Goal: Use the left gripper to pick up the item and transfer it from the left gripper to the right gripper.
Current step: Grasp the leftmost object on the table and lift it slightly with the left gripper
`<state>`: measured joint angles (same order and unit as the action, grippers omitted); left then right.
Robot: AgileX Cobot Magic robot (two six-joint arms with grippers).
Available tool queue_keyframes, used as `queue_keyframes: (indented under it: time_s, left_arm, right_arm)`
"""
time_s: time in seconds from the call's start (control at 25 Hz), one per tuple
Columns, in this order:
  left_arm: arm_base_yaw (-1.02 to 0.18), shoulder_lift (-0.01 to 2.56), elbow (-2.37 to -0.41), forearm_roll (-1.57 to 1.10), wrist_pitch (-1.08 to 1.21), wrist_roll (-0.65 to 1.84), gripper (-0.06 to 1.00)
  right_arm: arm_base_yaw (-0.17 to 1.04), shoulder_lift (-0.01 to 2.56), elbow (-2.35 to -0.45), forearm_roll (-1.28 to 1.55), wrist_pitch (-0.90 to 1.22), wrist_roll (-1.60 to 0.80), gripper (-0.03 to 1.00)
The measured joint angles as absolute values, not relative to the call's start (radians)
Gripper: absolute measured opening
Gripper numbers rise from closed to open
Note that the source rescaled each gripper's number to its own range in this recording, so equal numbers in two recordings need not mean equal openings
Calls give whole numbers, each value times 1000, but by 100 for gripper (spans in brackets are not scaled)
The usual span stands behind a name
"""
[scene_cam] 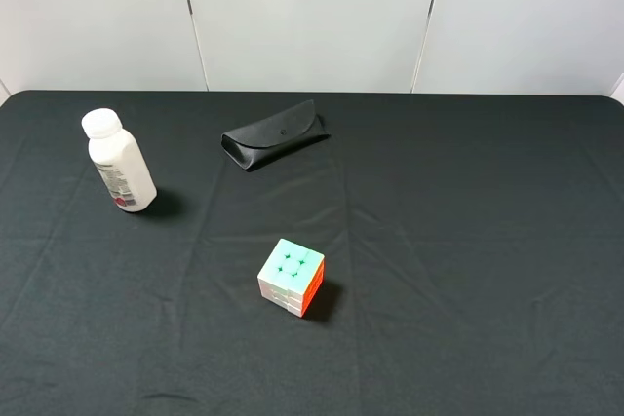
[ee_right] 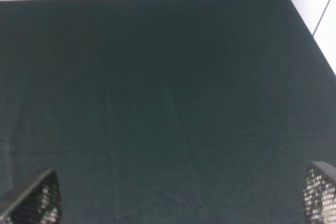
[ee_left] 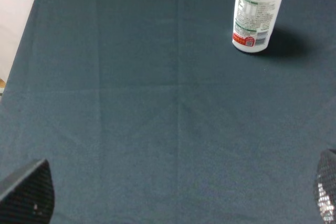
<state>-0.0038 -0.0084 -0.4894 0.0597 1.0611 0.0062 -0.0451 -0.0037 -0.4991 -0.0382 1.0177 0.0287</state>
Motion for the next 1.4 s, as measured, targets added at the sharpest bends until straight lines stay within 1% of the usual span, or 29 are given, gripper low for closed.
queue_keyframes:
  time_s: [0.12, 0.24, 0.44, 0.68, 0.8, 0.88, 1.2, 1.4]
  left_arm:
    - [-4, 17, -546, 60, 1064, 6, 98]
    - [-4, 122, -651, 62, 1064, 6, 98]
    - [-4, 396, -850, 58, 1072, 6, 98]
    - [-4, 746, -1091, 31, 1157, 9, 98]
    - [-5, 913, -1191, 5, 1161, 10, 98]
    - [-23, 1007, -1237, -8, 1162, 9, 98]
    - [-166, 1366, -1385, -6, 1162, -25, 98]
    - [-194, 1536, -1406, -18, 1160, -27, 98]
  right_arm:
    - [-45, -4, -499, -38, 1018, 29, 100]
    - [-45, -4, -499, -38, 1018, 29, 100]
    - [-45, -4, -499, -38, 1018, 29, 100]
    - [-45, -4, -499, -38, 1018, 29, 100]
    - [-45, -4, -499, -38, 1018, 29, 100]
    - [-45, -4, -499, -38, 1018, 29, 100]
    - [-45, -4, -499, -38, 1018, 29, 100]
    - [-45, -4, -499, -38, 1018, 29, 100]
